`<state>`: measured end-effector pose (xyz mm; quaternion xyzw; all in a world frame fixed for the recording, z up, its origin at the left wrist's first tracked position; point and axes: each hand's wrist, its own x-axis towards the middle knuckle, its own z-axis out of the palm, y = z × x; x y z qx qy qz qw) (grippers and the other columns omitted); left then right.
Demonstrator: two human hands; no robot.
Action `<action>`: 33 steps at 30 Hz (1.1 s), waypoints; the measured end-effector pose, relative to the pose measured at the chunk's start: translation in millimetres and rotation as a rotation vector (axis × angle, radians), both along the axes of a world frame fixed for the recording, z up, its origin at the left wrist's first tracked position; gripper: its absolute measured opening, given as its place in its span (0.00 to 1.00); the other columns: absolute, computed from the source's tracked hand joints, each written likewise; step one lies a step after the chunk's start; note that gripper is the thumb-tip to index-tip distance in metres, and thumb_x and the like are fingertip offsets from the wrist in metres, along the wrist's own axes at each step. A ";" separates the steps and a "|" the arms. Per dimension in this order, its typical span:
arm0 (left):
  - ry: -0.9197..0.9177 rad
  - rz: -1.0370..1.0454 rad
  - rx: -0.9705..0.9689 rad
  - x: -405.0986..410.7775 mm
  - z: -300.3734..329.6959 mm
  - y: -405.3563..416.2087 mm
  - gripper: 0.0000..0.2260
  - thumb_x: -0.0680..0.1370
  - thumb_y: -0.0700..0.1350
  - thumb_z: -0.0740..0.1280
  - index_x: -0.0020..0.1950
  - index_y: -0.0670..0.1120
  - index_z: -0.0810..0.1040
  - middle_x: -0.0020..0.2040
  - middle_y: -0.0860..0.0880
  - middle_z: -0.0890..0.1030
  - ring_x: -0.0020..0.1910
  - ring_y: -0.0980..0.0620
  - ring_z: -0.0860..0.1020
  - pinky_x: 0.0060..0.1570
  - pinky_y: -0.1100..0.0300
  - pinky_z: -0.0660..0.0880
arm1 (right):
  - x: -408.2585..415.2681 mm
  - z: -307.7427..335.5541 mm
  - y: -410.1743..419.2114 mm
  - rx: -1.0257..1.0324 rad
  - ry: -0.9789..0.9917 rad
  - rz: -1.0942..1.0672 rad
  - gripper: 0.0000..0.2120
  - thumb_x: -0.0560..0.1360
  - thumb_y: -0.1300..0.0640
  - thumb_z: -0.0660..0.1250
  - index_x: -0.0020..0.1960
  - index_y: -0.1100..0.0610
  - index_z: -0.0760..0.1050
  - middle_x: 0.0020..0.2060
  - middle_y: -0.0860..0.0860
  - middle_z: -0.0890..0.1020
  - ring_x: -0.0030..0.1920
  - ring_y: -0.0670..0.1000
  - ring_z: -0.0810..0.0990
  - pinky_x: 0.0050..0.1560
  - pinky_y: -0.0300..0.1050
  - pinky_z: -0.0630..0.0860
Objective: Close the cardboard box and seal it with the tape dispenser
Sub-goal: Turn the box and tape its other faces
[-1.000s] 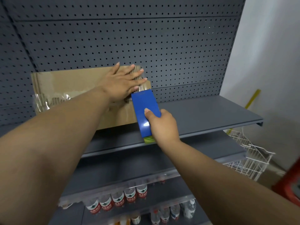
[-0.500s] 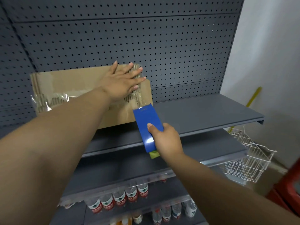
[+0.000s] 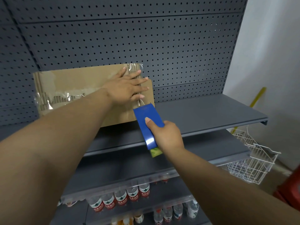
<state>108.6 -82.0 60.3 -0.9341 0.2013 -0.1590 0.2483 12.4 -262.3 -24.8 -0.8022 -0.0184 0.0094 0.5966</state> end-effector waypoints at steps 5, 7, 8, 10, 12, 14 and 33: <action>0.002 0.002 -0.005 3.6 0.2 -1.5 0.20 0.81 0.57 0.47 0.73 0.60 0.58 0.77 0.58 0.50 0.76 0.52 0.43 0.71 0.47 0.37 | -9.8 -9.6 -2.5 0.064 -0.032 0.005 0.17 0.73 0.43 0.66 0.35 0.54 0.68 0.31 0.48 0.75 0.28 0.45 0.73 0.19 0.30 0.64; -0.007 -0.008 -0.015 4.4 -0.3 -0.6 0.20 0.80 0.58 0.47 0.73 0.61 0.59 0.76 0.59 0.50 0.76 0.52 0.43 0.71 0.47 0.37 | -14.4 -15.6 -3.4 0.084 -0.049 -0.005 0.17 0.73 0.43 0.66 0.35 0.54 0.69 0.31 0.48 0.75 0.28 0.45 0.73 0.18 0.28 0.62; -0.011 -0.012 -0.021 4.8 -0.8 -0.5 0.20 0.80 0.58 0.47 0.73 0.61 0.59 0.76 0.59 0.51 0.76 0.52 0.44 0.71 0.47 0.37 | -15.6 -18.4 -3.4 0.096 -0.050 -0.012 0.16 0.73 0.43 0.66 0.35 0.54 0.69 0.31 0.48 0.75 0.29 0.45 0.73 0.18 0.28 0.63; -0.011 -0.013 -0.026 5.3 -1.2 -0.4 0.20 0.80 0.57 0.48 0.73 0.61 0.60 0.76 0.59 0.51 0.76 0.53 0.44 0.71 0.48 0.37 | -16.1 -21.6 -3.1 0.124 -0.042 -0.025 0.16 0.73 0.43 0.66 0.36 0.54 0.71 0.32 0.49 0.75 0.30 0.46 0.74 0.20 0.31 0.67; -0.012 -0.010 -0.027 6.1 -1.0 0.2 0.20 0.81 0.57 0.48 0.73 0.61 0.60 0.76 0.59 0.51 0.76 0.53 0.44 0.71 0.48 0.37 | -15.6 -22.7 -3.3 0.119 -0.037 -0.027 0.16 0.72 0.42 0.66 0.37 0.54 0.72 0.33 0.49 0.76 0.31 0.46 0.76 0.21 0.33 0.68; -0.014 -0.019 -0.028 7.1 -0.7 0.9 0.20 0.81 0.57 0.48 0.73 0.61 0.60 0.76 0.59 0.51 0.76 0.53 0.44 0.71 0.48 0.37 | -18.5 -25.8 -4.9 0.117 -0.020 -0.029 0.16 0.73 0.42 0.66 0.36 0.54 0.71 0.31 0.48 0.74 0.30 0.46 0.74 0.22 0.33 0.68; -0.008 -0.005 0.006 6.7 -1.1 0.1 0.20 0.81 0.56 0.47 0.73 0.59 0.61 0.76 0.58 0.50 0.76 0.52 0.42 0.71 0.45 0.37 | -27.3 -40.0 -16.9 0.158 0.080 0.014 0.14 0.74 0.44 0.66 0.38 0.54 0.71 0.34 0.49 0.76 0.33 0.46 0.75 0.19 0.29 0.65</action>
